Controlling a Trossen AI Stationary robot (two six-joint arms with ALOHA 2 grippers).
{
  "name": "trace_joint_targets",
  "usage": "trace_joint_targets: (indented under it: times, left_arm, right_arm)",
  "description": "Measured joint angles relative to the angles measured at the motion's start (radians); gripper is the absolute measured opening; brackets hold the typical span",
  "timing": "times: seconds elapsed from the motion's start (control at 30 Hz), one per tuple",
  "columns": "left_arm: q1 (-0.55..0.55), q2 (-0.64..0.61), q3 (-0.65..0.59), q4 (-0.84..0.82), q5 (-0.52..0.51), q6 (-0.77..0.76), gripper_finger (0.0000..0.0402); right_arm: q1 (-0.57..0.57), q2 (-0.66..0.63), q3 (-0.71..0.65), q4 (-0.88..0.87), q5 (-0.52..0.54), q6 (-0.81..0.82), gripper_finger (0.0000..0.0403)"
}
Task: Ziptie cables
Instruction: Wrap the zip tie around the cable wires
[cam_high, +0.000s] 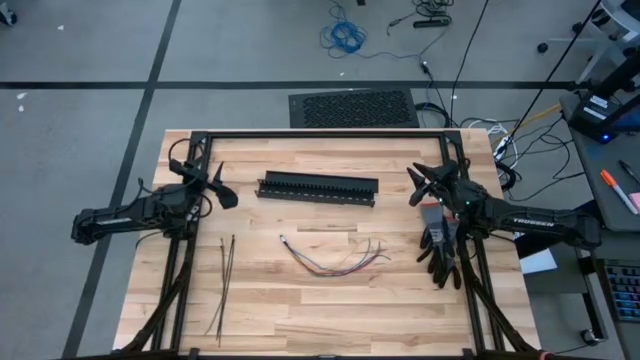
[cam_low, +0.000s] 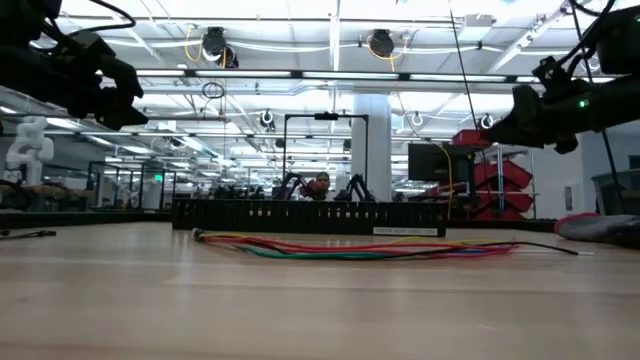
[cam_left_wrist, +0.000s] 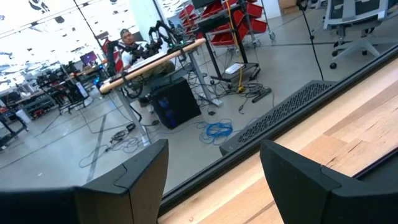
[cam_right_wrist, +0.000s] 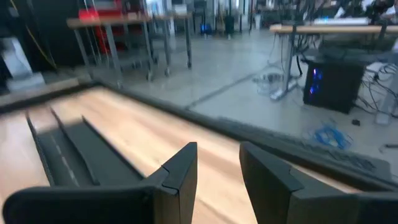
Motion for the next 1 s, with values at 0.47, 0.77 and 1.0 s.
trace_joint_targets:
  times: [0.47, 0.77, 1.0]
  left_arm:
    - [0.007, 0.000, -0.002, 0.001, 0.031, 0.378, 0.0251]
    - [0.007, -0.001, -0.002, 0.018, 0.004, 0.750, 0.0251]
    - [0.007, -0.001, -0.002, 0.033, 0.006, 0.796, 0.0251]
  right_arm:
    - [0.029, 0.015, 0.000, 0.212, -0.401, 0.076, 0.0114]
    - [0.207, 0.275, 0.000, 0.385, -0.457, 0.288, 0.0114]
    - [0.381, 0.623, 0.045, 0.705, -0.282, 0.117, 0.0114]
